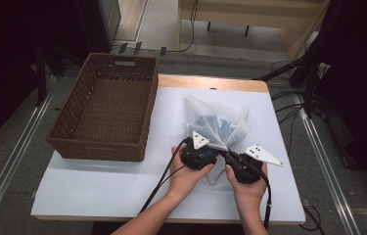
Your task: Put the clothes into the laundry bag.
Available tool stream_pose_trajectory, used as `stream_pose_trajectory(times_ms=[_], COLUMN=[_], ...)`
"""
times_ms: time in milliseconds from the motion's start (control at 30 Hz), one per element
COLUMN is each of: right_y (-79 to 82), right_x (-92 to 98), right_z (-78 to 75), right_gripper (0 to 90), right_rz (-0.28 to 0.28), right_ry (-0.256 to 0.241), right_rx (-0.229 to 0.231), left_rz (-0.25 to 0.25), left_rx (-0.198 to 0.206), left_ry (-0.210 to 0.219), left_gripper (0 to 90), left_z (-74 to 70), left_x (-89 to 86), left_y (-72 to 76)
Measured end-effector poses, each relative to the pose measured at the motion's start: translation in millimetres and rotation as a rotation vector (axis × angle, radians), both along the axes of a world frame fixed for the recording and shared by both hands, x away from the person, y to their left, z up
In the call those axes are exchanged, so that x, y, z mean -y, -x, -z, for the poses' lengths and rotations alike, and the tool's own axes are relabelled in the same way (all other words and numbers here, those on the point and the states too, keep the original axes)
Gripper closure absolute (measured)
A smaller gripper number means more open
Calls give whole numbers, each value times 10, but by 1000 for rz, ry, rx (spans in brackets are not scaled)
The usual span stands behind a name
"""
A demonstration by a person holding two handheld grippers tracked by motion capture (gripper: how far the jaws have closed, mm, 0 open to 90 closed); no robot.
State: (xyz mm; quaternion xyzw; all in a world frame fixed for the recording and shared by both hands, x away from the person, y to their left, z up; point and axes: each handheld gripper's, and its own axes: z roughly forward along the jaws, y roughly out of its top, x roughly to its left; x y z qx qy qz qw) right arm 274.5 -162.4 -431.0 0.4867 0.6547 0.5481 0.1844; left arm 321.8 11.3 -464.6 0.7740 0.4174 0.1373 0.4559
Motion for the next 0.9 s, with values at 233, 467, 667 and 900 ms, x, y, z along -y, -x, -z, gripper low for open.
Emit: stream_pose_trajectory(times_ms=[233, 467, 667, 900], right_y=[28, 120, 322, 414], right_x=[-49, -78, 223, 560], right_z=[43, 158, 232, 213], right_gripper=[900, 662, 516, 518], right_rz=[-33, -95, -101, -24], right_ry=[44, 134, 109, 74], right_rx=[4, -38, -32, -8], left_rz=[32, -27, -79, -131], left_rx=[32, 25, 28, -20], left_ry=[14, 40, 44, -6], left_gripper=[437, 453, 441, 443], left_z=[-107, -135, -129, -28], left_x=[-367, -700, -991, -1005], left_y=[264, 322, 382, 303])
